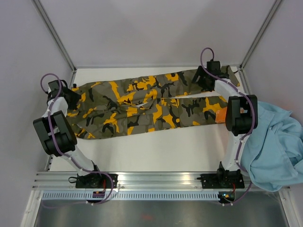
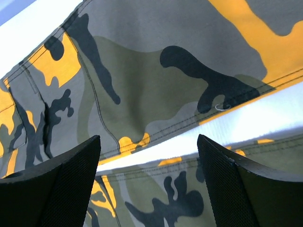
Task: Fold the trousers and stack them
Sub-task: Flatten the trousers out
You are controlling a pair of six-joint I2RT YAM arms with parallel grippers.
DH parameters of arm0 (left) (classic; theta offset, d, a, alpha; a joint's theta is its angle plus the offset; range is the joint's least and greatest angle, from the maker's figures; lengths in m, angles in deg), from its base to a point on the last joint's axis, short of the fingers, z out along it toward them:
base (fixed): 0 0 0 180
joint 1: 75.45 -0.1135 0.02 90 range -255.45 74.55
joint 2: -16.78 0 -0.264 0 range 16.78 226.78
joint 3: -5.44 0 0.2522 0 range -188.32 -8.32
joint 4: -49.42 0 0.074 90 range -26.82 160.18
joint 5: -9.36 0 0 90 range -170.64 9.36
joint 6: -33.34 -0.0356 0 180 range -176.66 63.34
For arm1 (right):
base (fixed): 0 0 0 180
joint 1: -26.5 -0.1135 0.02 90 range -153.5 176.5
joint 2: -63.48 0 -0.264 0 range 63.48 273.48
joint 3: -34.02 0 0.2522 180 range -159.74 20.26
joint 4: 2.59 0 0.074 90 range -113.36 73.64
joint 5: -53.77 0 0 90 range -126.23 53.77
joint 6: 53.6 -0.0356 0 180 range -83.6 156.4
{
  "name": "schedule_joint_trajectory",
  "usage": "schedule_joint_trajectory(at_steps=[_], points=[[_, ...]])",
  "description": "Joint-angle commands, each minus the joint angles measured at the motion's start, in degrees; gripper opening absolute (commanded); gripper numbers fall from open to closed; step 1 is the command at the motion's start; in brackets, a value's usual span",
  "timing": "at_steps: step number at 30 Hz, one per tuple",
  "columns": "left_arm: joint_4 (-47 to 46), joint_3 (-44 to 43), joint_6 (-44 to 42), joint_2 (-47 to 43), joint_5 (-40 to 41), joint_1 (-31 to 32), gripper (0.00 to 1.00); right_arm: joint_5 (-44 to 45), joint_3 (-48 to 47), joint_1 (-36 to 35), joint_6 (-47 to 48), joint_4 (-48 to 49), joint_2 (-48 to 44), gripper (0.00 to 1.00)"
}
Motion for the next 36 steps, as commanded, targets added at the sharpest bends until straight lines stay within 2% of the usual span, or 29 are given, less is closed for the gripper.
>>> schedule_joint_trajectory(at_steps=[1, 7, 11, 17, 22, 31, 36], points=[[-5.05, -4.38, 6.77, 5.62, -0.11, 0.54, 0.57, 0.19, -1.3, -0.18, -2.99, 5.41, 1.52, 0.89], [-4.63, -12.55, 10.03, 16.17, 1.55, 5.02, 0.55, 0.1, -6.57, 0.08, -3.52, 5.24, 6.62, 0.89], [0.1, -20.9, 11.7, 25.56, 4.71, 8.18, 0.54, 0.1, -7.19, 1.04, -5.27, 6.99, 9.08, 0.89], [5.04, -33.12, 17.76, 34.72, 5.51, 8.71, 0.5, -2.19, -8.24, 2.54, -8.18, 8.23, 13.38, 0.9], [5.49, -40.6, 24.26, 42.11, 1.21, 9.24, 0.47, -2.62, -12.63, 2.54, -10.46, 6.12, 18.83, 0.89], [5.31, -55.97, 29.71, 53.1, -1.08, 10.82, 0.43, -0.43, -15.54, 2.54, -14.51, 7.0, 22.97, 0.88], [4.7, -62.39, 29.81, 57.05, 0.94, 10.74, 0.42, 1.86, -16.15, 2.71, -17.23, 9.37, 24.9, 0.89]])
